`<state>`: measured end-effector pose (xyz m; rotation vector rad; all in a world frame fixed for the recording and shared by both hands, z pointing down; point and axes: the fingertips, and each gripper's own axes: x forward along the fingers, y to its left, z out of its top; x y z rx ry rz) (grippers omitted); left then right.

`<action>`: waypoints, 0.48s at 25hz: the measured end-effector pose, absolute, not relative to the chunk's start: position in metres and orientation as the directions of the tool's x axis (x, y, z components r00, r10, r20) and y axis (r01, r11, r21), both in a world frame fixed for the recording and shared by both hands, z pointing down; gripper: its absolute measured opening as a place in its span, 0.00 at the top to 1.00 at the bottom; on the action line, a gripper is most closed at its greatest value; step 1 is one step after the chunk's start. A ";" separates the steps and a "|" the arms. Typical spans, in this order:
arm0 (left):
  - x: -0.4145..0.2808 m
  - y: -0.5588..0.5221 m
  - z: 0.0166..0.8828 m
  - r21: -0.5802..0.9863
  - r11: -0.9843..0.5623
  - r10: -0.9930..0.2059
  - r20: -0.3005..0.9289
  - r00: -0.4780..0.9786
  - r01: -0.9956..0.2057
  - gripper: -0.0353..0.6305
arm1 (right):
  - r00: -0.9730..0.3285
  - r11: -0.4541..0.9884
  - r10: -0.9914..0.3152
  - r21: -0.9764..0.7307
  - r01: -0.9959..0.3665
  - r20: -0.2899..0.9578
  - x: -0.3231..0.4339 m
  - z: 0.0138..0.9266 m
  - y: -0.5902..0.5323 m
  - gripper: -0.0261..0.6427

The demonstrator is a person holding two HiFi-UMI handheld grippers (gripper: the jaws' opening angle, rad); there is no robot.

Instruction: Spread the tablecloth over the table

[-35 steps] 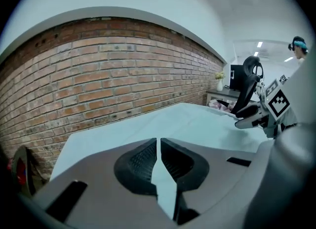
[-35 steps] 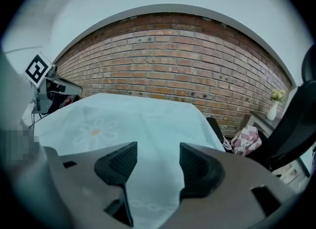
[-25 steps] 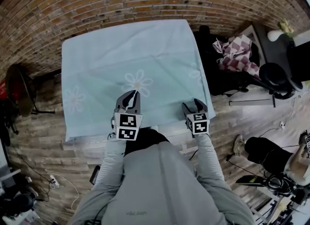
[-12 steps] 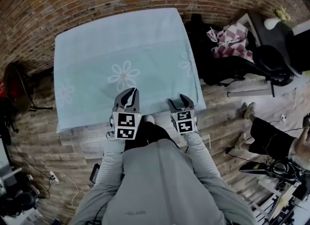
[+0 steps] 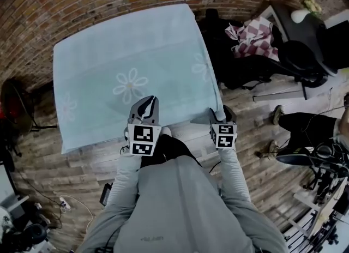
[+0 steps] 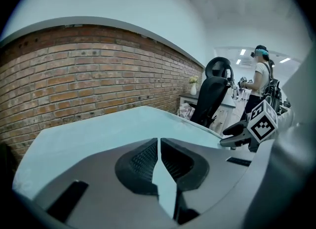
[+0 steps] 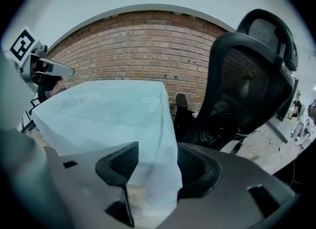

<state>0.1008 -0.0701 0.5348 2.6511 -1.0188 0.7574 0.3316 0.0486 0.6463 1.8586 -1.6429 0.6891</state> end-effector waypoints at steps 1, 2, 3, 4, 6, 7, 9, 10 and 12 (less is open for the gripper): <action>0.106 -0.069 0.536 0.007 -0.751 -0.557 0.530 0.639 -0.660 0.91 | 0.123 -0.107 -0.695 0.068 -0.992 0.708 0.341 0.650 0.054 0.61; 0.112 -0.067 0.537 0.009 -0.761 -0.547 0.530 0.648 -0.649 0.91 | 0.116 -0.111 -0.692 0.054 -0.992 0.713 0.346 0.652 0.058 0.59; 0.118 -0.066 0.538 0.010 -0.770 -0.537 0.531 0.656 -0.638 0.91 | 0.100 -0.101 -0.693 0.041 -0.994 0.714 0.347 0.653 0.059 0.59; 0.124 -0.065 0.538 0.011 -0.778 -0.528 0.530 0.663 -0.628 0.91 | 0.083 -0.079 -0.693 0.039 -0.996 0.717 0.346 0.653 0.059 0.61; 0.135 -0.063 0.539 0.016 -0.791 -0.513 0.528 0.676 -0.612 0.91 | 0.075 -0.034 -0.683 0.071 -0.997 0.726 0.345 0.654 0.057 0.74; 0.139 -0.062 0.539 0.018 -0.797 -0.506 0.527 0.683 -0.604 0.91 | 0.080 -0.031 -0.678 0.081 -0.996 0.730 0.345 0.654 0.057 0.87; 0.148 -0.059 0.540 0.021 -0.809 -0.491 0.525 0.695 -0.588 0.91 | 0.080 -0.047 -0.678 0.065 -0.997 0.731 0.347 0.654 0.058 0.87; 0.152 -0.058 0.540 0.024 -0.814 -0.484 0.525 0.701 -0.580 0.91 | 0.075 -0.047 -0.679 0.059 -0.997 0.730 0.347 0.653 0.058 0.87; 0.158 -0.055 0.540 0.026 -0.824 -0.471 0.523 0.710 -0.566 0.91 | 0.084 -0.026 -0.672 0.090 -0.996 0.735 0.351 0.652 0.060 0.89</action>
